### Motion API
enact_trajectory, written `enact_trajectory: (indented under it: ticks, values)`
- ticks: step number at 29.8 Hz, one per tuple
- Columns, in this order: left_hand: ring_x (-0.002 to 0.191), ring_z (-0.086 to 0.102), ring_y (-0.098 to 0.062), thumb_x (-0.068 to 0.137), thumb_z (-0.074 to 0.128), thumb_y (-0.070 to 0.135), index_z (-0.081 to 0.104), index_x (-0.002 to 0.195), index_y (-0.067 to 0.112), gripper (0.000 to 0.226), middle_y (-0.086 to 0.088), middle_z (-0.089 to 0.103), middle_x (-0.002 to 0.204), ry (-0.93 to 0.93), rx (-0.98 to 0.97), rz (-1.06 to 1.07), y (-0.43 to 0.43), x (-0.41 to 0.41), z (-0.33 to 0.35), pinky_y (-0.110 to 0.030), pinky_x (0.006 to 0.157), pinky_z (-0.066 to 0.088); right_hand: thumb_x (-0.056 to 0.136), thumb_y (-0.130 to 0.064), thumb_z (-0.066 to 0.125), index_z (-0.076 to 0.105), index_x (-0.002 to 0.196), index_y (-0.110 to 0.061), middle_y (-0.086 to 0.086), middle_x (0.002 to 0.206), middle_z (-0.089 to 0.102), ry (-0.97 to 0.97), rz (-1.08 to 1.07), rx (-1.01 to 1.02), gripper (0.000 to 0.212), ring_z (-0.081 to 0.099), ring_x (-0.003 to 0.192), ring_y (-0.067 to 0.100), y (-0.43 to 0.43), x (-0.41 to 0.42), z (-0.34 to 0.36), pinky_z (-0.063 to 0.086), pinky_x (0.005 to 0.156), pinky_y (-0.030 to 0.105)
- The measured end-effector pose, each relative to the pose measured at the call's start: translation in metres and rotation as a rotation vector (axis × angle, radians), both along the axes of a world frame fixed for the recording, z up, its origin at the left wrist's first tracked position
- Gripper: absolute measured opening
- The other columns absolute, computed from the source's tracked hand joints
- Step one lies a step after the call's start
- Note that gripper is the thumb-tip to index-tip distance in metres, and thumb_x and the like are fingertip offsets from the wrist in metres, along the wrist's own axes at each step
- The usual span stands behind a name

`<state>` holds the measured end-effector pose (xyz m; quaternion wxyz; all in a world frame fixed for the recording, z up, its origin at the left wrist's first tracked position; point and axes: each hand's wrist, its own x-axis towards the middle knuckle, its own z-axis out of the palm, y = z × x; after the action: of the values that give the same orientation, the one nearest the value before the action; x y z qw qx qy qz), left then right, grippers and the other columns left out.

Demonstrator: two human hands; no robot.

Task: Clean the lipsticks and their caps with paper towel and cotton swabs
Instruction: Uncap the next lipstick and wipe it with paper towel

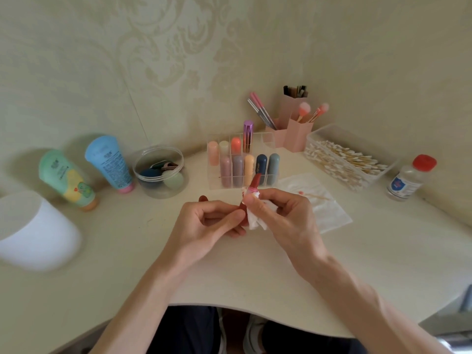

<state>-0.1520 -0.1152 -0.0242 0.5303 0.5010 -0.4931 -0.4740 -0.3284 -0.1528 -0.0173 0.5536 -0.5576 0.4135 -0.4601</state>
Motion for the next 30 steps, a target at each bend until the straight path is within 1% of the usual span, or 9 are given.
enact_trajectory:
  ticks: [4,9,11,13,18,23,26,28,30]
  values:
    - [0.067,0.075,-0.025,0.073,0.084,0.017,0.079,0.088,0.0,0.023,-0.014,0.078,0.076,-0.051,-0.028,0.066,0.0006,0.0003,-0.0027,-0.024,0.066,0.059,0.091,-0.028,0.08,0.081,0.095,-0.009,0.013,0.087,0.08,0.014,0.044,0.033,0.019,0.075,0.086,0.029,-0.001,0.001,-0.0033,0.06,0.083,0.041]
    - [0.066,0.074,-0.025,0.076,0.085,0.014,0.08,0.089,0.0,0.02,-0.013,0.078,0.076,-0.064,-0.043,0.095,0.0015,-0.0009,-0.003,-0.025,0.065,0.059,0.091,-0.029,0.079,0.083,0.097,-0.01,0.01,0.09,0.081,0.019,0.048,0.032,0.02,0.073,0.085,0.018,-0.0029,-0.0008,-0.0043,0.057,0.081,0.033]
    - [0.065,0.073,-0.024,0.078,0.084,0.013,0.08,0.091,-0.001,0.019,-0.014,0.077,0.076,-0.022,-0.034,0.131,0.0015,-0.0007,-0.0025,-0.025,0.064,0.058,0.093,-0.022,0.076,0.082,0.107,-0.009,0.005,0.1,0.082,-0.004,0.096,0.012,0.02,0.075,0.095,0.014,-0.0026,-0.0034,-0.0034,0.057,0.086,0.025]
    - [0.064,0.072,-0.023,0.077,0.083,0.015,0.08,0.09,-0.001,0.021,-0.016,0.076,0.075,0.004,-0.036,0.145,0.0017,0.0003,-0.0024,-0.024,0.064,0.058,0.094,-0.016,0.075,0.08,0.116,-0.009,0.003,0.109,0.081,-0.016,0.141,-0.006,0.024,0.075,0.105,0.015,-0.0027,-0.0046,-0.0032,0.057,0.092,0.025]
    - [0.063,0.07,-0.021,0.076,0.082,0.014,0.078,0.09,-0.001,0.021,-0.014,0.076,0.073,0.013,-0.041,0.1,0.0025,0.0014,-0.0026,-0.023,0.065,0.057,0.088,-0.022,0.077,0.081,0.112,-0.01,0.005,0.105,0.081,-0.027,0.135,-0.014,0.027,0.075,0.098,0.014,-0.0041,-0.0049,-0.0046,0.056,0.087,0.023]
    - [0.059,0.065,-0.021,0.073,0.085,0.018,0.079,0.086,0.001,0.022,-0.015,0.074,0.071,-0.013,-0.049,0.1,-0.0001,0.0051,-0.0056,-0.024,0.063,0.055,0.095,-0.025,0.072,0.079,0.119,-0.011,0.005,0.112,0.08,0.031,0.185,-0.015,0.029,0.073,0.112,0.025,-0.0049,-0.0057,-0.0082,0.057,0.1,0.033]
    - [0.058,0.064,-0.02,0.072,0.085,0.019,0.079,0.085,0.002,0.022,-0.017,0.075,0.074,-0.021,-0.058,0.092,0.0002,0.0048,-0.006,-0.024,0.063,0.055,0.098,-0.031,0.07,0.08,0.116,-0.012,0.008,0.11,0.08,0.048,0.196,-0.016,0.028,0.072,0.106,0.022,-0.0049,-0.0048,-0.0078,0.054,0.101,0.041]
    - [0.058,0.064,-0.019,0.072,0.086,0.019,0.08,0.085,0.004,0.021,-0.017,0.076,0.076,-0.029,-0.059,0.084,-0.0002,0.0048,-0.0061,-0.024,0.062,0.055,0.099,-0.033,0.069,0.081,0.115,-0.014,0.012,0.109,0.079,0.044,0.189,-0.005,0.028,0.072,0.109,0.032,-0.0045,-0.0043,-0.0071,0.052,0.104,0.047]
    - [0.058,0.064,-0.019,0.072,0.085,0.02,0.079,0.085,0.005,0.02,-0.017,0.076,0.078,-0.043,-0.062,0.073,-0.0013,0.0056,-0.0066,-0.024,0.062,0.055,0.099,-0.034,0.07,0.082,0.113,-0.016,0.019,0.108,0.077,0.038,0.192,0.004,0.026,0.071,0.108,0.033,-0.0041,-0.0039,-0.0063,0.051,0.105,0.05]
